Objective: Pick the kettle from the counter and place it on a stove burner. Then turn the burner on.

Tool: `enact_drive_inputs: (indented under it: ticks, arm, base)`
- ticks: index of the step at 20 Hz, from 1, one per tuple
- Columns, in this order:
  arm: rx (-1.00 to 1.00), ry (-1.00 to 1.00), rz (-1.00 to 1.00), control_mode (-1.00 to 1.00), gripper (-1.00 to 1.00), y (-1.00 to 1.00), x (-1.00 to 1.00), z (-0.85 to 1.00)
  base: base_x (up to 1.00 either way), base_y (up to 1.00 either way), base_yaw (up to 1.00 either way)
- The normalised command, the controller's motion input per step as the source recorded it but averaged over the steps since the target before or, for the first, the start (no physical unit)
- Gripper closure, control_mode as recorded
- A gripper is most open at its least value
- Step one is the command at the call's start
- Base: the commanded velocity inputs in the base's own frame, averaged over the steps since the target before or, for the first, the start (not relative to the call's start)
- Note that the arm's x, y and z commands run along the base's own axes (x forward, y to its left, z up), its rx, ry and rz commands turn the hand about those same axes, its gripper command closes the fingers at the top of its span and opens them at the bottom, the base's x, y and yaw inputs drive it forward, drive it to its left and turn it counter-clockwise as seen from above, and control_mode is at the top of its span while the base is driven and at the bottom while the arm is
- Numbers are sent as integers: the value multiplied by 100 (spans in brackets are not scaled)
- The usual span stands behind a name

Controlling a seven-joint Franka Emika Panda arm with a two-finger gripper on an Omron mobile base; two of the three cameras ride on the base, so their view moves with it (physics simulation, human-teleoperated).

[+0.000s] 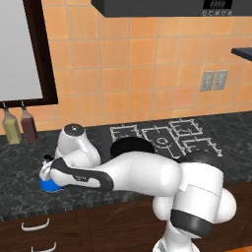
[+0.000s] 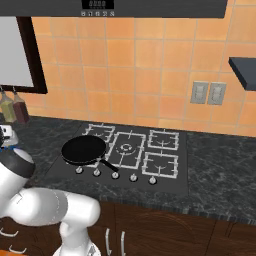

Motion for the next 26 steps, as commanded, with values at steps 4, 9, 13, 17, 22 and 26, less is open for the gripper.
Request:
enact_drive_inputs:
  ticks: [4,9,13,17,22,26]
  arm:
    - [0,0,-7,-100,-100,34,32,-14]
    - [0,0,-6,-100,-100,22,37,-9]
    - [0,0,-4,-100,-100,8,32,-12]
    - [0,0,-2,-100,-100,6,28,-15]
    - [0,0,-1,-100,-100,17,11,-7]
    - [0,-5,-2,-100,-100,11,0,8]
  base:
    - [0,0,0]
    - [0,0,0]
    - [0,0,0]
    - [0,0,0]
    - [0,0,0]
    - [0,0,0]
